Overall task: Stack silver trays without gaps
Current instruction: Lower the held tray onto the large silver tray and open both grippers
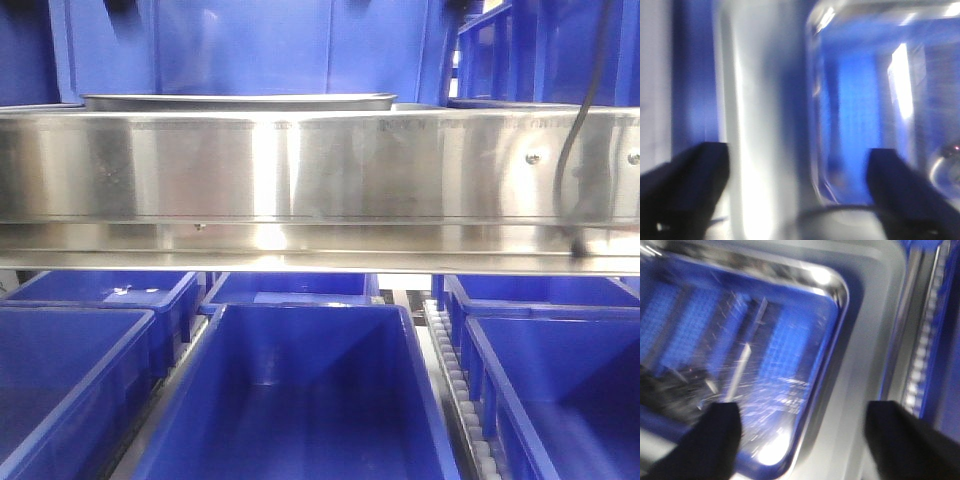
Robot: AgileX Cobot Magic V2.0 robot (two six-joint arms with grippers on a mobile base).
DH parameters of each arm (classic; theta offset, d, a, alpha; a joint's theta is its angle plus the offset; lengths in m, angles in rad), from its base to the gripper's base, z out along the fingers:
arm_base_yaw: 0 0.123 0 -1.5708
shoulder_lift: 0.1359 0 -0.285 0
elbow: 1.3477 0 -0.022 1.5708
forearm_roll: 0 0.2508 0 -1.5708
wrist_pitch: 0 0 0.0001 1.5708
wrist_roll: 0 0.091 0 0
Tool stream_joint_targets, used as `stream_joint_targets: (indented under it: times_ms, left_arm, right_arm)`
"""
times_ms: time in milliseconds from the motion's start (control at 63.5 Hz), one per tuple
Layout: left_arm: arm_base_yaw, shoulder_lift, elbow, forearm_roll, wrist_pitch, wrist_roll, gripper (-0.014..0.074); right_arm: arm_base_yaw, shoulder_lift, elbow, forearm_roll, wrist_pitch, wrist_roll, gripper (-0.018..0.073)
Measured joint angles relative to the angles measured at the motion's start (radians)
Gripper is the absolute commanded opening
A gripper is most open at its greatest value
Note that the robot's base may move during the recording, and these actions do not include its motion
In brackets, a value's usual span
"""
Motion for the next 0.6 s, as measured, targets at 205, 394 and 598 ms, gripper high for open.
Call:
stream_joint_targets:
  times_ms: [205, 394, 598]
  left_arm:
    - [-0.038, -0.212, 0.045, 0.000, -0.017, 0.019, -0.0033]
    - [-0.079, -0.418, 0.269, -0.002, -0.115, 0.024, -0.0048]
    - [-0.115, -0.678, 0.611, -0.022, -0.293, 0.024, -0.0048]
  right_arm:
    - [0.011, -0.158, 0.050, -0.006, 0.000, -0.059, 0.0048]
    - [0.050, -0.320, 0.224, -0.011, -0.063, -0.120, 0.0048]
    - [0.068, -0.531, 0.519, -0.011, -0.217, -0.154, 0.0048]
